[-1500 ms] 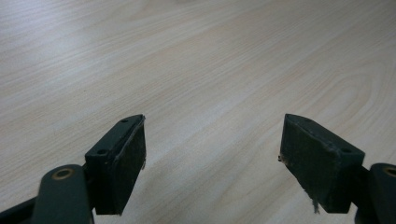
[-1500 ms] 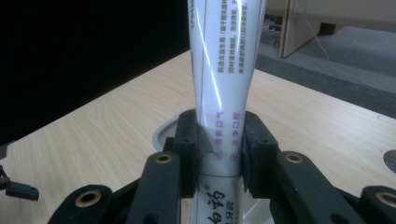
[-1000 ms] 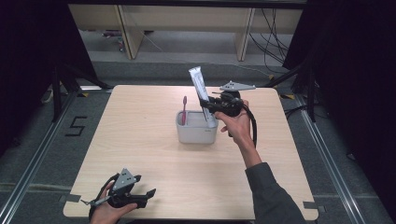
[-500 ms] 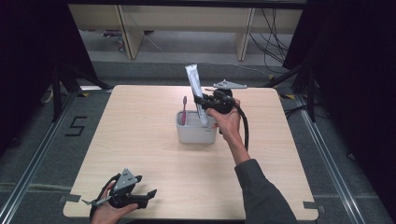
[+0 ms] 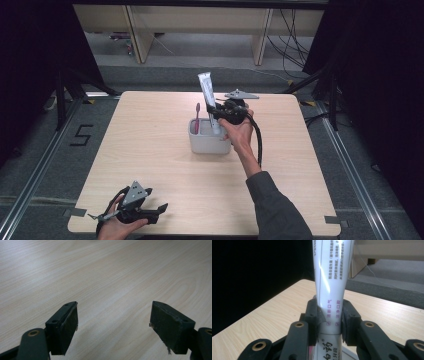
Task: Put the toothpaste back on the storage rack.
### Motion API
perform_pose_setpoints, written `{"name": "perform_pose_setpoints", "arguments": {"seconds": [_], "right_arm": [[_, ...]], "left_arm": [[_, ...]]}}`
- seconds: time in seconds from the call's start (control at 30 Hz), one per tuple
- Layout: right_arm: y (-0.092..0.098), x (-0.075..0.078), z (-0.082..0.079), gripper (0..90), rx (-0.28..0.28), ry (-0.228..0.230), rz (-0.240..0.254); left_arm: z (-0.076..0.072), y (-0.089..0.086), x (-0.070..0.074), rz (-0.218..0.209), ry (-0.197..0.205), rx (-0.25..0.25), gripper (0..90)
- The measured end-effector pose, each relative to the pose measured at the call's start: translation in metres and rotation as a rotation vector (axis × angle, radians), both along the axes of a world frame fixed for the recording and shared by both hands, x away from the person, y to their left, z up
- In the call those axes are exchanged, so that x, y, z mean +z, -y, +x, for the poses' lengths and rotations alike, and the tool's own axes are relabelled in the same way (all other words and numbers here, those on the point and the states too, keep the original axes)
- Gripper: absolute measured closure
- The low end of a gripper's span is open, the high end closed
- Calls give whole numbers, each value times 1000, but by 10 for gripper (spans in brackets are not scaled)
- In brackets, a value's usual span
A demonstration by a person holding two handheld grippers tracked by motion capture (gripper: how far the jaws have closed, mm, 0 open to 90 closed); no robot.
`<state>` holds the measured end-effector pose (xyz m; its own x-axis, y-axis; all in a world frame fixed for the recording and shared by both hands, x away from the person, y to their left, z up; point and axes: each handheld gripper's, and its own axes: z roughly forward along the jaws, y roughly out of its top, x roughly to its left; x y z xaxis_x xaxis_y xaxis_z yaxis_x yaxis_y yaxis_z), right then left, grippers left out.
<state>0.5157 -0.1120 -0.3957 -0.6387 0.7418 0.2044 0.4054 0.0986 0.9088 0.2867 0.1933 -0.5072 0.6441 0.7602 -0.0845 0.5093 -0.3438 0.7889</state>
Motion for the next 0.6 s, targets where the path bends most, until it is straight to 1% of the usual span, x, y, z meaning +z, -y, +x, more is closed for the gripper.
{"name": "perform_pose_setpoints", "arguments": {"seconds": [0.03,0.07,0.1,0.13,0.17,0.2,0.23,0.27,0.3,0.33,0.37,0.4,0.43,0.47,0.5,0.53,0.57,0.6], "right_arm": [[0,-1,0,716,-1,18,-13],[-1,-2,-1,716,-7,6,-6],[-1,-3,0,716,-6,20,-12],[-1,-4,-1,716,-10,12,-14],[-1,-6,1,716,-6,29,-21],[-2,-7,-1,716,-17,2,-15],[-2,-8,-1,716,-15,9,-23],[-2,-9,-1,716,-18,8,-15],[-2,-11,-1,715,-18,23,-24],[-1,-12,-2,715,-20,15,-28],[-1,-14,-3,715,-20,15,-24],[-1,-15,-4,714,-23,6,-21],[-1,-17,-3,714,-16,17,-33],[-2,-18,-5,714,-22,9,-21],[-1,-20,-5,714,-25,14,-32],[-1,-21,-5,713,-19,0,-26],[-1,-22,-6,713,-23,-7,-28],[-1,-23,-5,713,-21,0,-29]], "left_arm": [[0,0,0,0,0,0,221],[0,0,0,4,-2,-1,221],[0,0,0,1,-1,0,221],[0,0,0,0,0,-1,221],[-1,0,2,19,-11,2,220],[-1,0,1,13,-6,2,221],[0,0,0,-1,3,0,221],[0,0,0,-3,2,-2,221],[0,0,0,1,-2,-2,220],[0,-1,0,17,-3,-5,220],[1,-1,0,20,1,-7,221],[0,-1,0,16,-3,-15,221],[0,0,0,-1,-1,-3,221],[-1,0,0,2,2,-1,221],[-1,1,0,2,1,-2,221],[0,-1,1,25,-3,-19,221],[0,-1,1,22,-5,-19,221],[0,-1,1,23,-5,-18,221]]}}
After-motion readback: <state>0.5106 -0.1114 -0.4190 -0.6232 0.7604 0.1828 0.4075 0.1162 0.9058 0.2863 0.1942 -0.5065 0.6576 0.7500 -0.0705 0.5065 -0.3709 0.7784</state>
